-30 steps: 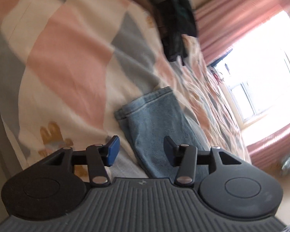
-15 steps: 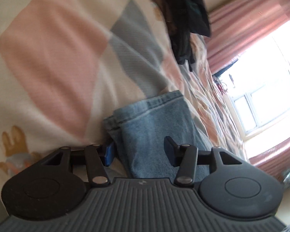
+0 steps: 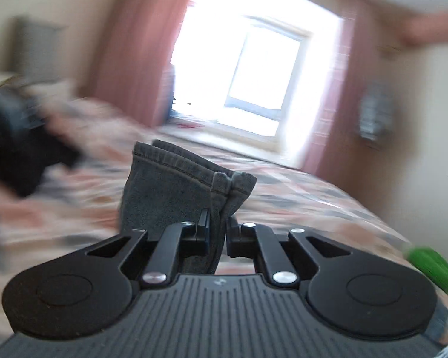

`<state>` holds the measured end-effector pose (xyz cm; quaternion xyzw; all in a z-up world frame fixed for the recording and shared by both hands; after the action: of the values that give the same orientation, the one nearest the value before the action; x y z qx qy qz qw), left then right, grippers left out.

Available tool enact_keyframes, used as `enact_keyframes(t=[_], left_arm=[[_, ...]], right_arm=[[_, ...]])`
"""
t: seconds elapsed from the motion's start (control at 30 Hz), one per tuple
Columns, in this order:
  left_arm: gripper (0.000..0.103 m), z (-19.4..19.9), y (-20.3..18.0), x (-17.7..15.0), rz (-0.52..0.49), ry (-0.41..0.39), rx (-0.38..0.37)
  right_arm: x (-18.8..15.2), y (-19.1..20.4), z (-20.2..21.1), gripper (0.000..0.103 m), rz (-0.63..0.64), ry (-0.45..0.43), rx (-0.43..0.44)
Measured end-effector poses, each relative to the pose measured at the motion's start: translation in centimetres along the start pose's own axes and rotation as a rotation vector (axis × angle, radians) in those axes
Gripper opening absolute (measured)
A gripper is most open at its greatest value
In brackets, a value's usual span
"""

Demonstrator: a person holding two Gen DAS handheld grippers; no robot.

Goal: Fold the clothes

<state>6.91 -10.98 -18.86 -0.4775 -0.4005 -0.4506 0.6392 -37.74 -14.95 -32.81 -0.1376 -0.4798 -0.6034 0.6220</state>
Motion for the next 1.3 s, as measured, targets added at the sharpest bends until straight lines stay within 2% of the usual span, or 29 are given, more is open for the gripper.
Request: enact_keyframes(t=[0.1, 0.17, 0.2, 0.27, 0.3, 0.33, 0.4, 0.5, 0.53, 0.6, 0.67, 0.77, 0.87, 0.97, 1.07, 1.1, 1.13, 1.2, 1.3], left_arm=[[0.008, -3.4, -10.4, -4.5, -0.133, 0.083, -0.180], [0.009, -6.5, -15.5, -9.7, -0.204, 0.209, -0.245], [0.010, -8.1, -17.4, -13.0, -0.250, 0.291, -0.243], [0.011, -10.2, -19.4, -19.0, -0.340, 0.436, -0.178], [0.012, -10.1, -19.6, -20.8, -0.363, 0.440, -0.151], [0.013, -9.9, -19.3, -21.5, -0.385, 0.409, -0.138], [0.015, -9.3, -18.9, -21.5, -0.401, 0.386, -0.137], [0.017, -8.8, -18.5, -20.9, -0.372, 0.404, -0.160], [0.017, -8.4, -18.5, -20.8, -0.371, 0.406, -0.168], [0.017, -7.4, -18.5, -20.5, -0.375, 0.408, -0.182], [0.013, -7.1, -18.8, -20.2, -0.389, 0.389, -0.193], [0.012, -6.2, -19.2, -20.1, -0.415, 0.351, -0.205], [0.012, -5.7, -18.6, -19.8, -0.407, 0.343, -0.230], [0.011, -5.3, -17.9, -19.3, -0.378, 0.349, -0.266], [0.012, -4.5, -16.9, -18.2, -0.327, 0.370, -0.307], [0.012, -4.1, -16.3, -17.5, -0.293, 0.376, -0.326], [0.012, -3.7, -15.5, -16.7, -0.259, 0.378, -0.341], [0.013, -2.8, -13.8, -14.8, -0.205, 0.364, -0.330], [0.013, -3.2, -10.1, -11.9, -0.143, 0.347, -0.232]], right_arm=[[0.9, -2.1, 0.7, 0.053, -0.056, -0.033, 0.004], [1.4, -3.7, 1.1, 0.053, -0.099, -0.041, 0.005], [1.7, -4.6, 1.3, 0.053, -0.125, -0.041, 0.006], [2.2, -6.3, 1.6, 0.055, -0.175, -0.041, 0.007], [2.5, -7.0, 1.6, 0.055, -0.207, -0.030, 0.022], [2.8, -7.5, 1.3, 0.055, -0.237, -0.011, 0.055], [3.6, -8.1, 0.6, 0.055, -0.303, 0.033, 0.143], [4.8, -7.7, -2.0, 0.055, -0.431, 0.143, 0.349], [5.1, -7.2, -3.4, 0.057, -0.468, 0.191, 0.414], [5.4, -5.8, -6.5, 0.060, -0.541, 0.305, 0.489], [5.2, -4.0, -9.8, 0.060, -0.545, 0.433, 0.495], [4.3, -1.8, -13.6, 0.061, -0.519, 0.584, 0.406], [4.3, -0.2, -15.9, 0.060, -0.469, 0.654, 0.322], [4.3, 1.0, -18.0, 0.058, -0.481, 0.694, 0.316], [3.9, 2.2, -20.1, 0.051, -0.470, 0.720, 0.327], [3.9, 2.4, -20.3, 0.039, -0.450, 0.712, 0.331], [3.8, 2.6, -20.4, 0.016, -0.428, 0.703, 0.334], [3.6, 2.6, -20.6, 0.013, -0.403, 0.679, 0.356], [4.2, 2.4, -19.1, 0.011, -0.358, 0.605, 0.408]])
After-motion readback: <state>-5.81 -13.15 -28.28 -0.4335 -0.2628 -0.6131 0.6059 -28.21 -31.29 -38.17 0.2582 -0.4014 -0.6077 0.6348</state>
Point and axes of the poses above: each gripper's, at about its wrist camera, not at the fingertips, and z roughly against the way its jaws point, y to its left, x to its top, the point moved 3 cm from there along -z, roughly the way its jaws point, and after that the axes turned 1 degree about z, right-handed, at the moved point
